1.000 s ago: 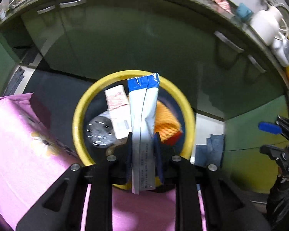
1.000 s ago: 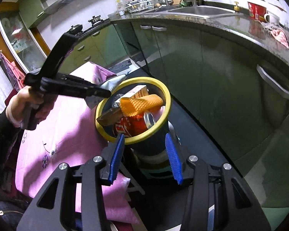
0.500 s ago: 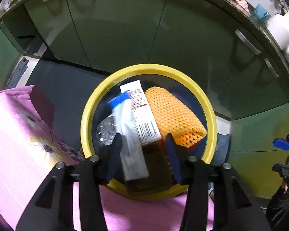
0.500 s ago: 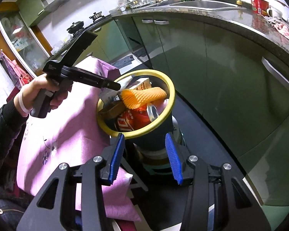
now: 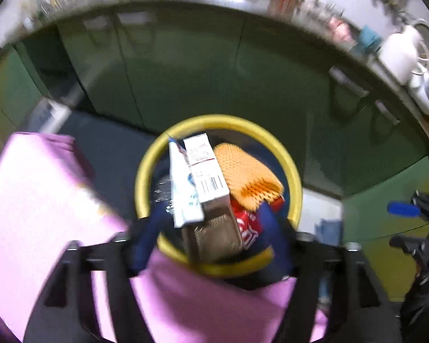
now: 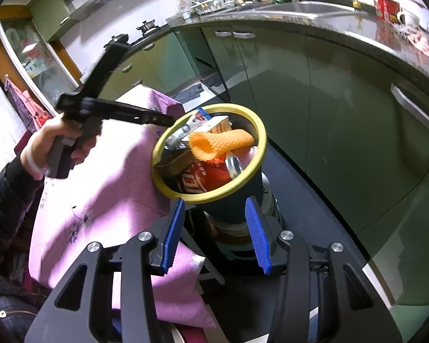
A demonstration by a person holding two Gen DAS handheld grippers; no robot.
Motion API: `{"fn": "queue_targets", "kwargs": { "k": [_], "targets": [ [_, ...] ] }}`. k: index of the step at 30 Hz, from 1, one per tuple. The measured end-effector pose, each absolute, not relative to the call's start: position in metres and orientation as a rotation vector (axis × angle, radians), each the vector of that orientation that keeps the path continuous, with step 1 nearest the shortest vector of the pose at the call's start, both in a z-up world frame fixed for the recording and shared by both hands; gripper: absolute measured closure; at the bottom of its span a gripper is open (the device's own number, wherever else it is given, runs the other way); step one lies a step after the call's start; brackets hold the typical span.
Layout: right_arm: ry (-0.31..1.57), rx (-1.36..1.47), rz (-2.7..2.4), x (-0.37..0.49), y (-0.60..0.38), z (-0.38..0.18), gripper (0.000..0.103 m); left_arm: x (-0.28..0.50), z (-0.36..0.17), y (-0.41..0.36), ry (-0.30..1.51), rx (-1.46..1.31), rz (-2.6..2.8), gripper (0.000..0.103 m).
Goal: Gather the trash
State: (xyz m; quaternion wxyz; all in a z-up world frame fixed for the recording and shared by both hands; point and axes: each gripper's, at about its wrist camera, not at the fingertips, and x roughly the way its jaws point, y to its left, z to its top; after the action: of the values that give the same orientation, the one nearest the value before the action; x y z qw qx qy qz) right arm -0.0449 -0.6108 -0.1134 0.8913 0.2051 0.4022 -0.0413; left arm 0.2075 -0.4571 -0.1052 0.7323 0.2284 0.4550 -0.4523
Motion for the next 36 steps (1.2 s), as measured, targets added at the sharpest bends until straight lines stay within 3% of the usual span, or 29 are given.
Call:
{"fn": "queue_targets", "kwargs": {
  "k": [2,4,8,14,21,36],
  "targets": [
    [0.823,0.392,-0.088,-0.049,-0.596,-0.106,0.048,0.174,-0.081,-0.405,0.862,0.456,-0.959,0.01],
    [0.812,0.363,-0.075,-0.051,-0.579,-0.101,0.037,0.148,-0.067,-0.355,0.793,0.415,-0.897,0.01],
    [0.79,0.334,-0.028,-0.049,-0.541,-0.095,0.028,0.097,-0.045,-0.237,0.697,0.293,-0.695,0.008],
    [0.691,0.292,0.033,-0.049,-0.478,-0.069,0.006,0.046,-0.037,-0.094,0.676,0.103,-0.349,0.006],
    [0.601,0.186,0.028,-0.072,-0.408,-0.036,0.005,0.001,-0.015,-0.021,0.556,0.018,-0.193,0.006],
    [0.502,0.083,-0.075,-0.122,-0.359,-0.02,0.005,-0.044,0.002,-0.018,0.485,0.026,-0.218,0.006]
  ]
}}
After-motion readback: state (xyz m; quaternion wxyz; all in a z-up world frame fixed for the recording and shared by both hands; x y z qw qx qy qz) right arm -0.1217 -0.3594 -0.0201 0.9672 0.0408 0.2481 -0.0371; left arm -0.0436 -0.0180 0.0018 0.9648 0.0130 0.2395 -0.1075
